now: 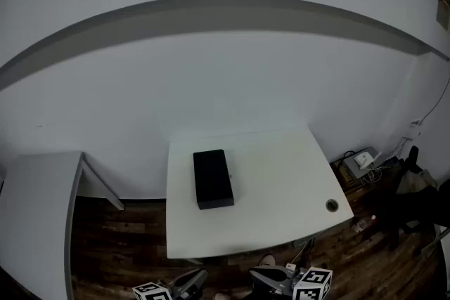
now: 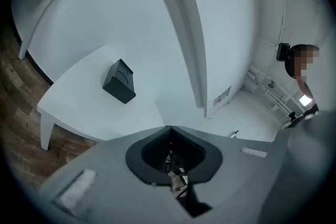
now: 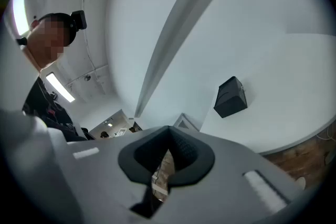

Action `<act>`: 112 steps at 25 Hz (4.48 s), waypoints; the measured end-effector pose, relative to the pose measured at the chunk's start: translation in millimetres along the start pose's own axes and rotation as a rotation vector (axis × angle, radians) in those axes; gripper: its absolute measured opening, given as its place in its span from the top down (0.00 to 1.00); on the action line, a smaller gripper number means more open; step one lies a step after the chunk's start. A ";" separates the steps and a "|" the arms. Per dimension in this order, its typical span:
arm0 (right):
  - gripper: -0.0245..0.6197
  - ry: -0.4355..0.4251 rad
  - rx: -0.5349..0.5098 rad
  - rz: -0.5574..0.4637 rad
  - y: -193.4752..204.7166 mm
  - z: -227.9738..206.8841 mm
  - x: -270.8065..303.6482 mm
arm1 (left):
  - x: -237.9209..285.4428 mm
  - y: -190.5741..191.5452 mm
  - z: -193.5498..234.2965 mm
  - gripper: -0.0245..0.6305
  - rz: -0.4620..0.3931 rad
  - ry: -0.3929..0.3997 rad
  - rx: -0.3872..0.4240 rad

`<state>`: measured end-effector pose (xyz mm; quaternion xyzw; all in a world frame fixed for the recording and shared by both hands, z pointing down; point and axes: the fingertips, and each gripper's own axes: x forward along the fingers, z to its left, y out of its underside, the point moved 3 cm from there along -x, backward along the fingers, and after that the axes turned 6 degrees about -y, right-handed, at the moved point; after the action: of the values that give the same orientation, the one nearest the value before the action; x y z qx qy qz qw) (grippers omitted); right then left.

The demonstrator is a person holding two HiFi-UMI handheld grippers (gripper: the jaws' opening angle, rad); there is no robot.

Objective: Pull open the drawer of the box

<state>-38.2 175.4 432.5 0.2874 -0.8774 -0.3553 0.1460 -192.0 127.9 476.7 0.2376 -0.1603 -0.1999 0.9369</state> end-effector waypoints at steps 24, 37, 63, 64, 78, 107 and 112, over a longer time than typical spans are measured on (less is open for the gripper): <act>0.95 -0.033 -0.009 0.002 -0.6 3.4 9.7 | -7.2 -2.1 8.6 0.95 -0.012 -0.010 -0.010; 0.95 -0.036 0.010 -0.015 4.5 -13.4 -5.5 | -1.9 2.9 12.2 0.95 -0.001 -0.034 -0.024; 0.95 -0.143 0.069 0.080 -85.9 -104.4 -0.3 | 92.0 -109.3 75.1 0.95 -0.167 -0.301 0.034; 0.95 -0.144 0.075 0.080 -88.9 -107.3 -1.3 | 96.7 -116.6 80.3 0.95 -0.165 -0.317 0.044; 0.95 -0.150 0.129 0.075 -111.9 -144.7 -15.7 | 156.9 -170.9 157.2 0.81 -0.005 -0.597 0.152; 0.95 -0.101 0.182 0.034 -118.3 -172.5 -29.2 | 201.3 -179.2 210.2 0.85 0.198 -0.712 0.146; 0.95 -0.116 0.187 0.045 -119.1 -173.0 -22.6 | 201.1 -179.5 209.8 0.86 0.215 -0.715 0.155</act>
<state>107.0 26.5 469.0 0.2588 -0.9200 -0.2845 0.0753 -153.8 -187.6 601.9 0.2049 -0.5156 -0.1580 0.8168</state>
